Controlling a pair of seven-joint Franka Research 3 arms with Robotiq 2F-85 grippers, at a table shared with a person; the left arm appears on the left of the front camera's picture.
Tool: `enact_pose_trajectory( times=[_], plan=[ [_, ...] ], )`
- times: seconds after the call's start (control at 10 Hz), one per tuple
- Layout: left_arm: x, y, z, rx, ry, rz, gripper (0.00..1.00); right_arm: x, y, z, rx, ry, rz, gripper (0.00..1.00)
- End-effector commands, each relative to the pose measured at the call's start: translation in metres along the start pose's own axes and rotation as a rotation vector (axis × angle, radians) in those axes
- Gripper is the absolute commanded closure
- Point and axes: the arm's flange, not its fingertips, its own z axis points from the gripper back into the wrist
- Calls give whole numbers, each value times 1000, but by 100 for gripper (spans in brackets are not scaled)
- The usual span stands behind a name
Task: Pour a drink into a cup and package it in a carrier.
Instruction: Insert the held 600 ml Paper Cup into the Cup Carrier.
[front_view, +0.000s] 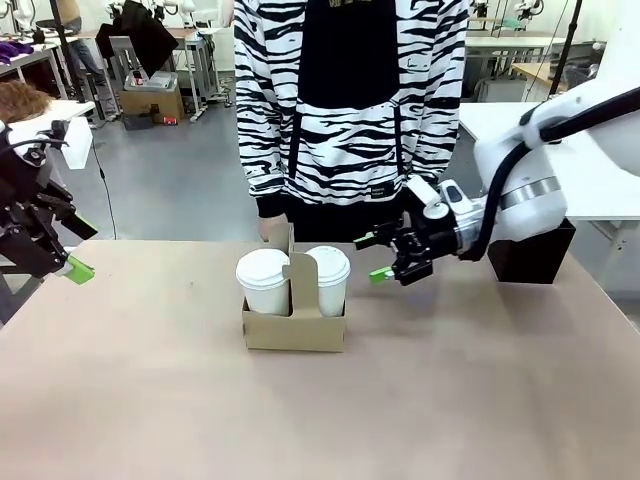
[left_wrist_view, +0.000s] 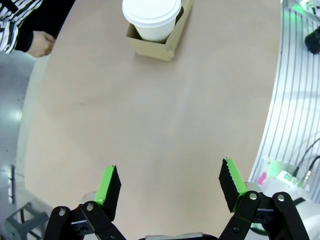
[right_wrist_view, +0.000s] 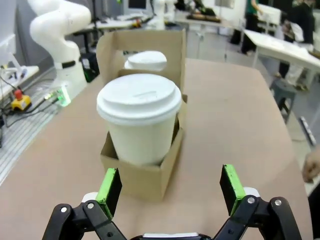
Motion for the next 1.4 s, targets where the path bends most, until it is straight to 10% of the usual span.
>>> enact_pose_trajectory(
  times=[0.0,0.9,1.3],
  plan=[
    [0,-2,0,-8,-13,14,2,25,30,41,-125,132,-91,0],
    [0,-2,0,-8,-13,14,2,57,169,172,-749,418,-621,0],
    [0,-2,0,-8,-13,14,2,40,164,176,-744,411,-596,0]
  ],
)
